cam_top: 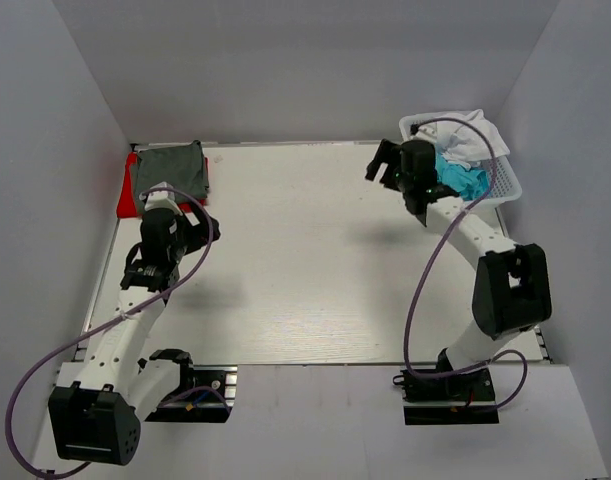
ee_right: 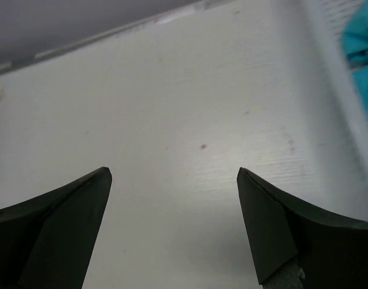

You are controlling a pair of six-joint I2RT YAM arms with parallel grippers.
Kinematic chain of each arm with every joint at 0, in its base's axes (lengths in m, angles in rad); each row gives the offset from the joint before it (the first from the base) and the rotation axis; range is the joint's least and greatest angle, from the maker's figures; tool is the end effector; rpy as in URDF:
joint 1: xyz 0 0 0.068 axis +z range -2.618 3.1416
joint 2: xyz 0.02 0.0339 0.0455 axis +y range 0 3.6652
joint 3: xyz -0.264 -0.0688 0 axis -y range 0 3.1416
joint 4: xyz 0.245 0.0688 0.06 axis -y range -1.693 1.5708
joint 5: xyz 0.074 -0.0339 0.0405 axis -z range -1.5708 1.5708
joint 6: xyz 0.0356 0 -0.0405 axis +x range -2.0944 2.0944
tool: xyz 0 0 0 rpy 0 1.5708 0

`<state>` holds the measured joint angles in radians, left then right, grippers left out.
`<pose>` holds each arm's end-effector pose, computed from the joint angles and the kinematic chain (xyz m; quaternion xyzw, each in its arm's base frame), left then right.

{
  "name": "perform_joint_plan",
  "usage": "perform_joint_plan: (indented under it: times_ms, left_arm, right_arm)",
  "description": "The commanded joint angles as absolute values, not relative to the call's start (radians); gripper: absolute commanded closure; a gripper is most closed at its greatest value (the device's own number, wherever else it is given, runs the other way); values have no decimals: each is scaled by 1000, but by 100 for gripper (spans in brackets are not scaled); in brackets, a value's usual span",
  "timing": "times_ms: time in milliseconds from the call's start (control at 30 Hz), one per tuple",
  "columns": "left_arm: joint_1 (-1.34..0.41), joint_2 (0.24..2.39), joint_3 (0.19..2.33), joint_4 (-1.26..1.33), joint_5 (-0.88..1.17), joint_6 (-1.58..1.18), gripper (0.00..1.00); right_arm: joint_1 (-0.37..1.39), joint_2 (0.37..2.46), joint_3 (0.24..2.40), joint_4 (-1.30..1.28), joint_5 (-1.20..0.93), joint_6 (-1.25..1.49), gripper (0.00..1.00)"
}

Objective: Fold and stack the t-shirts
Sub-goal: Grab crumpled tshirt from bin with the right arm

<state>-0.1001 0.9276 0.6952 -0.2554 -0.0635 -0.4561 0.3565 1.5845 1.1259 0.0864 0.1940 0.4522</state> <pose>0.2098 -0.0188 0.2754 -0.1678 0.8401 -0.1153 0.5028 0.3504 0.1232 0.2832 0.0939 0.8183 0.1473 0.5476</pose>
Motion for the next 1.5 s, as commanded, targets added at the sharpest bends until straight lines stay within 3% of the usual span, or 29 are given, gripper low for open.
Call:
perform_joint_plan:
  times_ms: [0,200,567,700,800,900,933,1000,1067,1100,1467]
  left_arm:
    - [-103,937,709,-250,-81,-440,0]
    - [-103,974,718,-250,-91,-411,0]
    - [-94,1058,736,-230,-133,-402,0]
    - [-94,1109,755,-239,-143,-402,0]
    - [-94,1138,775,-249,-153,-402,0]
    - [-94,1163,785,-249,-163,-402,0]
    - [-94,1163,785,-249,-163,-402,0]
    - [-94,1172,785,-249,-163,-402,0]
    - [-94,1172,785,-249,-163,-402,0]
    - [-94,1172,795,-249,-163,-402,0]
    - [-94,1083,795,-267,-152,-440,0]
  right_arm:
    - [224,1664,1314,-120,279,442,10]
    - [39,1922,1730,-325,400,370,10]
    - [-110,2319,2161,-212,327,144,10]
    - [-130,2425,2198,-111,299,159,10]
    - [-143,2451,2180,-32,163,164,10]
    - [-143,2474,2195,24,149,163,21]
    - [-144,2480,2197,34,155,173,42]
    - [-155,2487,2201,44,161,190,61]
    - [-161,2476,2201,52,169,196,95]
    - [-160,2470,2198,54,182,199,100]
    - [-158,2102,2187,-46,55,163,100]
